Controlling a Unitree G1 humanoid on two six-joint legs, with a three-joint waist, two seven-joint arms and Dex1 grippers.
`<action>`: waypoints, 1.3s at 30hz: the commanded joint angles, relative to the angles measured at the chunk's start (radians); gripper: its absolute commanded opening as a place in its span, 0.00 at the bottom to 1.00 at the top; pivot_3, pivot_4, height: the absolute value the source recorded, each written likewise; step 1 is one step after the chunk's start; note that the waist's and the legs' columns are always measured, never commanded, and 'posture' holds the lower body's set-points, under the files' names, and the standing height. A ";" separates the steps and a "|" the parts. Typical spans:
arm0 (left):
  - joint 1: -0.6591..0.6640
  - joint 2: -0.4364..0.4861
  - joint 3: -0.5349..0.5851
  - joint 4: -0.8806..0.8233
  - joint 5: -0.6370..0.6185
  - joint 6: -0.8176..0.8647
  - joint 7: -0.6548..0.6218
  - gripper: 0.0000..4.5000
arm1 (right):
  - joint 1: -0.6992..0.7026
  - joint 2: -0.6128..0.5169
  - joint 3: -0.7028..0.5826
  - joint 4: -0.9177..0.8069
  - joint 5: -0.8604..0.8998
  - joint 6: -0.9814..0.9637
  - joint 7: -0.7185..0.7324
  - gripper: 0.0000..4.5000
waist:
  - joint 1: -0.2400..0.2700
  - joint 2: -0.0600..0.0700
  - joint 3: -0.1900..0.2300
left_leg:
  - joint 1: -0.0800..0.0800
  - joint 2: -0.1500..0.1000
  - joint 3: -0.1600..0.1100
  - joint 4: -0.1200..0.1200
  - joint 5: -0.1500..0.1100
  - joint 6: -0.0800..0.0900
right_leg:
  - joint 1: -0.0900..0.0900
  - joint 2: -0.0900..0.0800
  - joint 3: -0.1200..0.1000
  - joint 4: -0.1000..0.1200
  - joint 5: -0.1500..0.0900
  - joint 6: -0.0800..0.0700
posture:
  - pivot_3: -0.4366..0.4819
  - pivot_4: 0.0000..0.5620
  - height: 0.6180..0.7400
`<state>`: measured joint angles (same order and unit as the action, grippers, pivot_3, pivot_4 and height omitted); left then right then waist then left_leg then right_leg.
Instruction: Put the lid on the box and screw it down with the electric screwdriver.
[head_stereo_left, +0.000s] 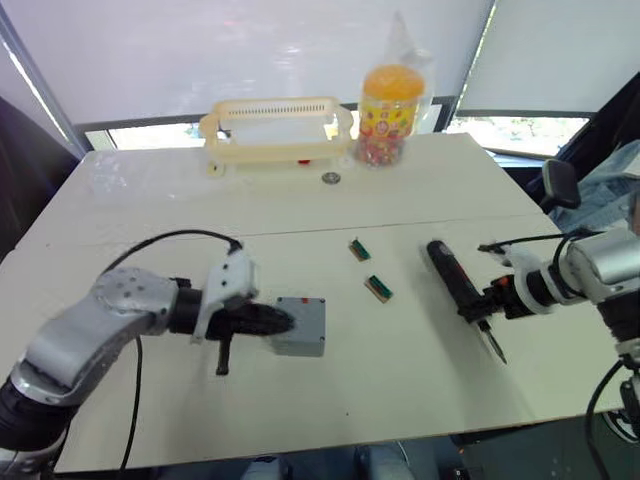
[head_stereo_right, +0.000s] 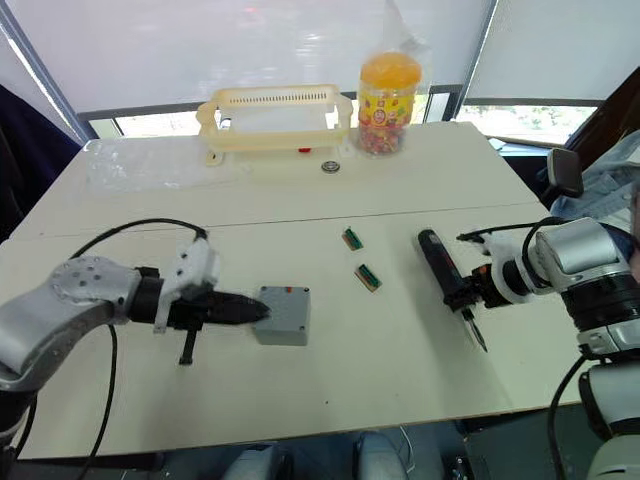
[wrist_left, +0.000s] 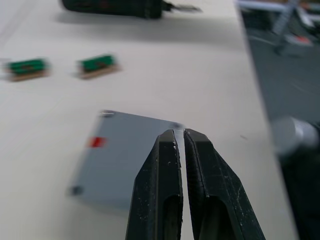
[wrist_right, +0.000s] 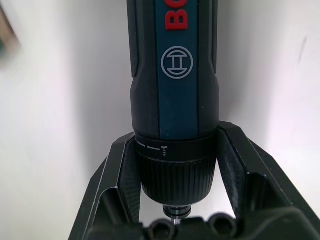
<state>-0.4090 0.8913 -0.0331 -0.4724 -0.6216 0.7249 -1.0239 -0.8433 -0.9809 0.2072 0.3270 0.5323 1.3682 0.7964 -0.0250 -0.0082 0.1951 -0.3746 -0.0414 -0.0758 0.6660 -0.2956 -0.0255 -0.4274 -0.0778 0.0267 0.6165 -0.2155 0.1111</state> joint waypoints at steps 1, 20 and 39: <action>-0.013 -0.035 0.025 0.060 0.033 -0.044 0.039 0.06 | -0.032 -0.033 -0.289 -0.169 0.065 -0.112 0.001 0.39 | 0.006 0.004 0.002 | -0.001 0.000 0.000 0.000 0.000 0.000 | -0.001 0.000 0.000 0.001 0.000 0.000 | 0.48 0.27 1.00; 0.017 -0.101 -0.060 0.141 0.111 -0.138 -0.027 0.06 | 0.399 0.773 -0.336 -0.844 0.097 -0.761 -0.323 0.39 | 0.011 0.000 0.000 | -0.012 -0.001 -0.007 0.001 0.003 -0.005 | -0.016 -0.002 0.000 0.012 0.001 0.002 | 0.48 0.27 1.00; 0.083 -0.133 -0.161 0.209 0.275 -0.304 -0.050 0.06 | 0.545 0.797 -0.115 -0.827 -0.036 -0.930 -0.312 0.39 | 0.008 0.000 -0.001 | 0.000 -0.001 -0.006 0.000 0.003 -0.005 | -0.004 -0.001 -0.001 0.012 0.000 0.001 | 0.48 0.27 1.00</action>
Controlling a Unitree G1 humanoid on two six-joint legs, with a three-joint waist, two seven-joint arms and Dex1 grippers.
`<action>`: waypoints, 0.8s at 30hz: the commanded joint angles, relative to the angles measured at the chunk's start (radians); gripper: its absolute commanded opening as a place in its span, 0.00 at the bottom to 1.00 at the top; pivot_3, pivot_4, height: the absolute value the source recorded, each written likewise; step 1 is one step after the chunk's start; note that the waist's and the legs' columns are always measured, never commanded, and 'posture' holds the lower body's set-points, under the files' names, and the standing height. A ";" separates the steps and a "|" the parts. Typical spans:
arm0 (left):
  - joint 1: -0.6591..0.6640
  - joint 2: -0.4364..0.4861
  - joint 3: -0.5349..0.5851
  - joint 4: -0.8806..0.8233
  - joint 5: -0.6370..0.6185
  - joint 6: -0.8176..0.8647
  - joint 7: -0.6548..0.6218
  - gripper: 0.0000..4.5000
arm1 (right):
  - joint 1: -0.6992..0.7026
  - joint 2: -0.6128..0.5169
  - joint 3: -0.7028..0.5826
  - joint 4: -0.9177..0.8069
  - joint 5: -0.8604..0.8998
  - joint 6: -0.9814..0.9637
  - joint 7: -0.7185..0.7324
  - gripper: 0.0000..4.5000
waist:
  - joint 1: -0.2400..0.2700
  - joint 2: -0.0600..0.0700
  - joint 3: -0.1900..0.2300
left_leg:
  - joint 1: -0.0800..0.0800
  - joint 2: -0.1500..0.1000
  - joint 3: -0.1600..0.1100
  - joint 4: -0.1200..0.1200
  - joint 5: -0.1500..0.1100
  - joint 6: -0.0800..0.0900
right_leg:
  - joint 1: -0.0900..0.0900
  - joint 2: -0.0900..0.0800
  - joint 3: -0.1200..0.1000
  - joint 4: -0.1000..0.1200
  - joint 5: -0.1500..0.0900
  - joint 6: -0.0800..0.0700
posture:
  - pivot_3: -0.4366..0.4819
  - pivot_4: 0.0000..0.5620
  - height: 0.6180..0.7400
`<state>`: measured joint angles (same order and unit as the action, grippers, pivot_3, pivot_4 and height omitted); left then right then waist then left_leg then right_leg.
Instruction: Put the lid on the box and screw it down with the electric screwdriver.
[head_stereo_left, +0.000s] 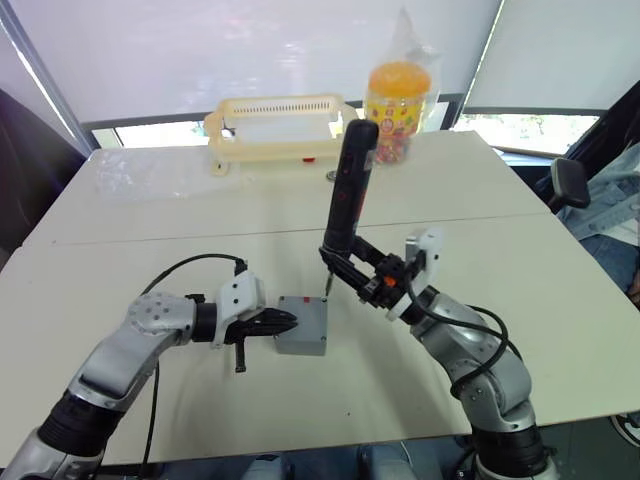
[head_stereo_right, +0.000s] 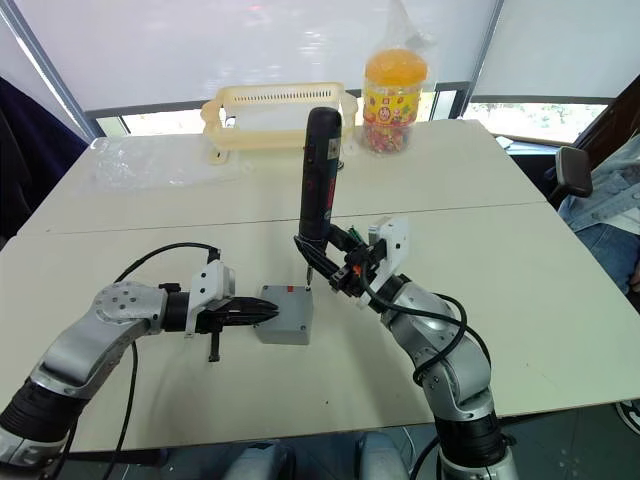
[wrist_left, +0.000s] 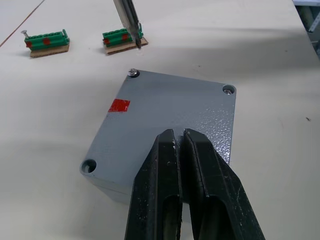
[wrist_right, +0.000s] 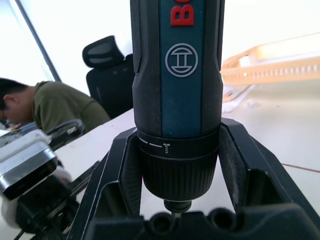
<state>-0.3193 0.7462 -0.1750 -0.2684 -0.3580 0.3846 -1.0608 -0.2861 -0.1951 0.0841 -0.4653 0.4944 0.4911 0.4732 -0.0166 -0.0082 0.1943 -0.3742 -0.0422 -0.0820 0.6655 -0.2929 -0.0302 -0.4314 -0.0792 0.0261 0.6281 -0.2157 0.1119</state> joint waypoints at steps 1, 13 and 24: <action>-0.016 0.008 -0.021 0.008 0.011 0.045 -0.014 0.06 | -0.011 0.013 0.014 -0.030 -0.002 -0.057 0.013 0.39 | 0.000 0.000 0.000 | 0.001 0.000 0.000 0.000 0.000 0.000 | 0.001 0.000 0.000 0.000 0.000 0.000 | 0.48 0.27 1.00; -0.008 -0.071 -0.090 0.009 0.074 0.049 0.040 0.06 | -0.020 0.013 0.037 0.054 -0.066 -0.147 0.034 0.39 | 0.000 0.000 0.000 | 0.001 0.000 -0.001 0.000 0.000 0.000 | 0.001 0.000 0.000 0.000 0.000 0.000 | 0.48 0.27 1.00; -0.014 -0.041 -0.050 -0.008 0.051 0.085 0.021 0.06 | -0.014 0.023 0.045 0.087 -0.089 -0.180 0.039 0.39 | -0.001 0.000 0.000 | 0.002 0.000 -0.001 0.000 0.000 0.000 | 0.001 0.001 0.000 0.000 0.000 0.000 | 0.48 0.27 1.00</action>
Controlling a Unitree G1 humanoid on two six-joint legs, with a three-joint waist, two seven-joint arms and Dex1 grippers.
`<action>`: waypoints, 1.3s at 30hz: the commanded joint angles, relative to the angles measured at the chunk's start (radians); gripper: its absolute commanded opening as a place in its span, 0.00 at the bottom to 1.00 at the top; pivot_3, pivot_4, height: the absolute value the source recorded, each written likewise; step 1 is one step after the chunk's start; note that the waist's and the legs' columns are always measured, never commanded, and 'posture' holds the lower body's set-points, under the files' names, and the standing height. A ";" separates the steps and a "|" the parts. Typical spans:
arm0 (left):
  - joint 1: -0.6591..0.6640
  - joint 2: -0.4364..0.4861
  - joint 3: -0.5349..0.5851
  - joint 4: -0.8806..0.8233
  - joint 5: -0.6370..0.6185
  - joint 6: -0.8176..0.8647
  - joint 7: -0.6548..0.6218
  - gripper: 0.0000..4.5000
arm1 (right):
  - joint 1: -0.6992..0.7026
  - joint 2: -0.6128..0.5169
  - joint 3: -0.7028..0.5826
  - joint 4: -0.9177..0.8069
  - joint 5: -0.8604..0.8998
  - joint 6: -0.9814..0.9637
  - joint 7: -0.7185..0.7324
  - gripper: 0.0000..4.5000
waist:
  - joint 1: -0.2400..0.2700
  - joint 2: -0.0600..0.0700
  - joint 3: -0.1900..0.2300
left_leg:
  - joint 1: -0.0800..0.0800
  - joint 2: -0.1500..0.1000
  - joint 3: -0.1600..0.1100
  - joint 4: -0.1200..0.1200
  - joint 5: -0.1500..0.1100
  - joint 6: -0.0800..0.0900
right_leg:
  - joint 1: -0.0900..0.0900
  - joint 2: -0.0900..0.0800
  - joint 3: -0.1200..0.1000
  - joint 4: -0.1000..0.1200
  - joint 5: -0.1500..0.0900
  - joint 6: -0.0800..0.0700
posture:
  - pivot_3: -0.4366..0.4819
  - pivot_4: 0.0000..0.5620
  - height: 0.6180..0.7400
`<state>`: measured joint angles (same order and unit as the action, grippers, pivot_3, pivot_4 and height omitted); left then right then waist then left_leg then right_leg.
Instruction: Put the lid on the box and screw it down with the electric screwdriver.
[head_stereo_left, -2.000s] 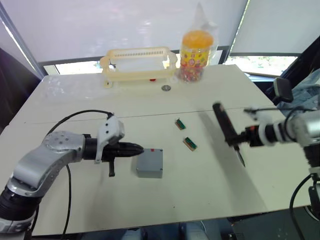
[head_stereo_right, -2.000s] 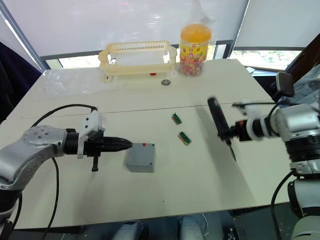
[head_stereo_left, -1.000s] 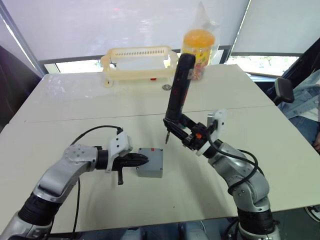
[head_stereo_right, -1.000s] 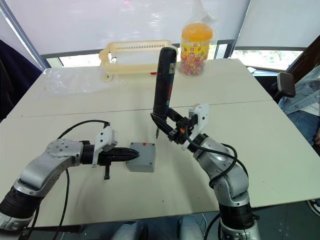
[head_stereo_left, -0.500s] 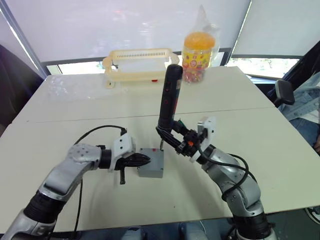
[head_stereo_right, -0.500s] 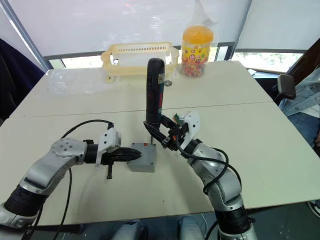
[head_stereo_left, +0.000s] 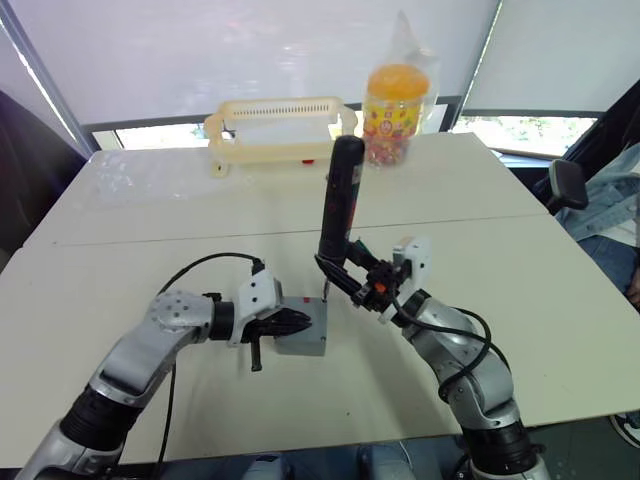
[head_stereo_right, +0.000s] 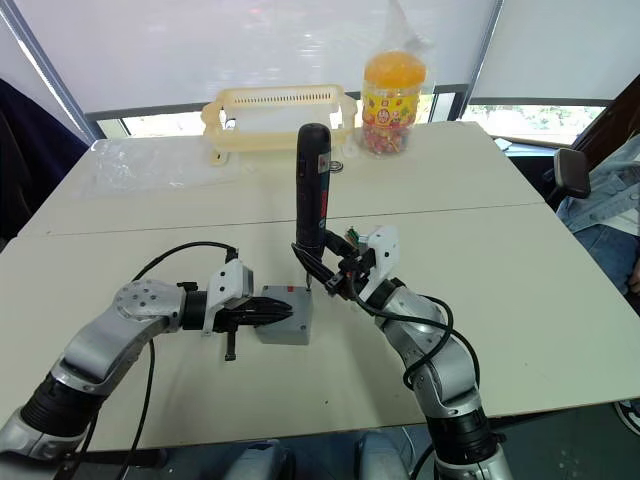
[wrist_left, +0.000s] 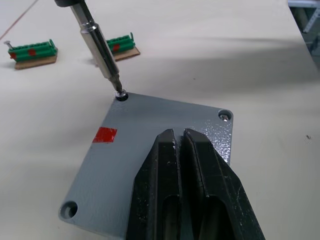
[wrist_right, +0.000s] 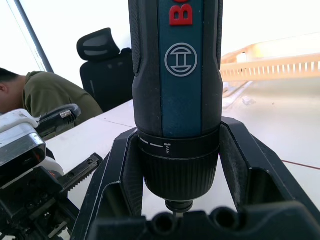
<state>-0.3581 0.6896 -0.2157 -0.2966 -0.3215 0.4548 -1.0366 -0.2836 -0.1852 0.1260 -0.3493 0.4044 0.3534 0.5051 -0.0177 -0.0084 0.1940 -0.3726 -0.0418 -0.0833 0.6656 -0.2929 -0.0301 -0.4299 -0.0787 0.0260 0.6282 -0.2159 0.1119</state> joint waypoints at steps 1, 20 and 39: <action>0.030 0.014 -0.010 0.028 0.019 0.008 -0.003 0.06 | -0.016 0.014 0.003 -0.027 -0.001 -0.044 0.007 0.39 | 0.000 0.000 0.000 | 0.000 0.000 0.000 0.000 0.000 0.000 | 0.000 0.000 0.000 0.000 0.000 0.000 | 0.48 0.27 1.00; 0.115 -0.050 -0.013 0.436 0.117 -0.409 -0.033 0.06 | 0.015 -0.027 0.059 0.060 -0.125 -0.153 0.049 0.39 | -0.001 0.008 -0.037 | 0.026 0.002 -0.001 -0.008 -0.002 0.003 | 0.027 0.001 -0.003 -0.010 -0.011 -0.005 | 0.48 0.27 1.00; 0.090 -0.022 0.001 0.183 0.077 -0.166 -0.026 0.06 | 0.021 -0.006 0.085 0.096 -0.163 -0.195 0.051 0.39 | -0.001 0.008 -0.039 | 0.033 0.002 -0.001 -0.017 -0.002 0.003 | 0.031 0.001 -0.001 -0.013 -0.013 -0.004 | 0.48 0.27 1.00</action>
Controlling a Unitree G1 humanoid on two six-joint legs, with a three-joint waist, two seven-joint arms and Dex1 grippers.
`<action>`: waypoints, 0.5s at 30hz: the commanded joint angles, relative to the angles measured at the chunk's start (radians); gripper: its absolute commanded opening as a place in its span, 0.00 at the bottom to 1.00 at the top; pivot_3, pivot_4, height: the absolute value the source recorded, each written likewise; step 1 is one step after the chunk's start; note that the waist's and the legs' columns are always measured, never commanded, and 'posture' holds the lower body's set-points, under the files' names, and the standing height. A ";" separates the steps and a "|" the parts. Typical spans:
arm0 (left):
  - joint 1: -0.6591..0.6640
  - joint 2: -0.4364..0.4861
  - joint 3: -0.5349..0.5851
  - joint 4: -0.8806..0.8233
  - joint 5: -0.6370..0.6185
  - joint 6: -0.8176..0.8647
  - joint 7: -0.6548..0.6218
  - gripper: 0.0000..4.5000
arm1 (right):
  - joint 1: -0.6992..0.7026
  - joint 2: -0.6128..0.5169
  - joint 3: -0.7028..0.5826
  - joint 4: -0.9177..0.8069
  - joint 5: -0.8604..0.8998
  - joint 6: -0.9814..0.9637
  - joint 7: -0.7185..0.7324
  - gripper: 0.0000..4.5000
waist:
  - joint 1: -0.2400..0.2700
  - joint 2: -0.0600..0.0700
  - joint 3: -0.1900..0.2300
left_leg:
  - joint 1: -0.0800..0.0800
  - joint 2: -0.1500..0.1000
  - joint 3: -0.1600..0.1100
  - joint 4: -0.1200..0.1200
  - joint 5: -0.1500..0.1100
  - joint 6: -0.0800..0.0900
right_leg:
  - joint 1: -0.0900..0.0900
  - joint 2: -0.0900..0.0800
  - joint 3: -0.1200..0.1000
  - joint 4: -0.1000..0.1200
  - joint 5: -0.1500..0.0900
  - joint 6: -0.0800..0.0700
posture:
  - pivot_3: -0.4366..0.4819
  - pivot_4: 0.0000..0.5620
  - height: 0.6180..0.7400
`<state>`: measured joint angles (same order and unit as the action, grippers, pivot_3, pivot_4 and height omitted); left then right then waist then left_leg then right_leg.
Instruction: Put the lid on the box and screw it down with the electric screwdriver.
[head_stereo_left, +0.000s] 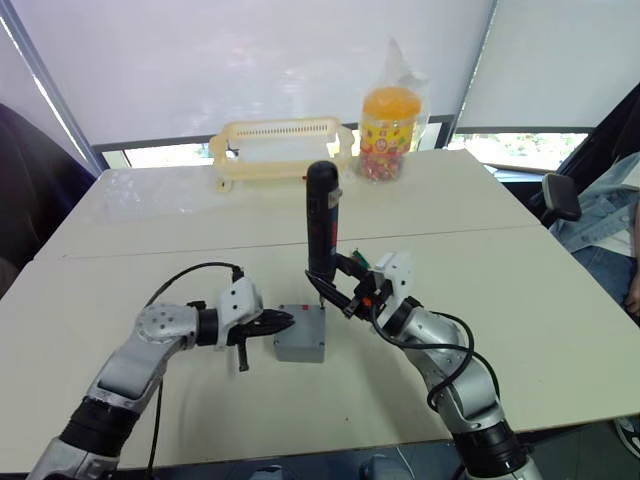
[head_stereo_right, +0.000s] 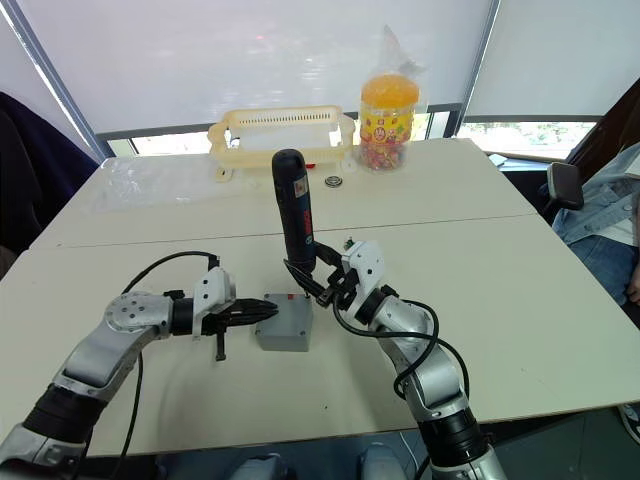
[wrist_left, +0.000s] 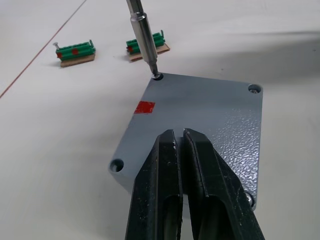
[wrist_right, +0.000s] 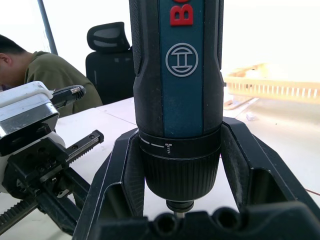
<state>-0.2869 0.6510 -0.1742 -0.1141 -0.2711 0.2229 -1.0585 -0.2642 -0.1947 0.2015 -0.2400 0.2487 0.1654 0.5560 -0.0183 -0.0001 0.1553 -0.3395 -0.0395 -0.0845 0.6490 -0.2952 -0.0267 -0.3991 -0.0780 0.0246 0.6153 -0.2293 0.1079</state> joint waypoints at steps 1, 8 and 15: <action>0.016 0.018 -0.038 -0.009 0.024 0.079 -0.004 0.06 | 0.006 0.001 0.013 -0.010 -0.012 -0.011 0.002 0.39 | 0.000 0.000 0.000 | 0.000 0.000 0.000 0.000 0.000 0.000 | 0.000 0.000 0.000 0.000 0.000 0.000 | 0.48 0.27 1.00; 0.000 0.024 -0.024 -0.069 0.009 0.158 -0.001 0.06 | 0.018 -0.004 0.028 0.030 -0.045 -0.041 0.002 0.39 | 0.000 -0.001 0.001 | 0.000 0.000 0.000 -0.001 0.000 0.000 | -0.001 0.000 0.000 -0.001 -0.001 0.000 | 0.48 0.27 1.00; -0.008 0.036 -0.023 -0.102 0.010 0.204 -0.002 0.06 | 0.022 -0.013 0.032 0.060 -0.059 -0.053 0.006 0.39 | 0.000 -0.002 0.002 | -0.001 0.000 0.000 -0.002 0.000 0.000 | -0.001 0.000 0.000 -0.001 -0.001 -0.001 | 0.48 0.27 1.00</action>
<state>-0.3042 0.6682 -0.1739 -0.2149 -0.2735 0.3964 -1.0588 -0.2563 -0.1968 0.2257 -0.2172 0.2107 0.0967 0.5594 -0.0185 -0.0021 0.1569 -0.3402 -0.0390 -0.0849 0.6474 -0.2954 -0.0270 -0.4005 -0.0779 0.0246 0.6142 -0.2306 0.1072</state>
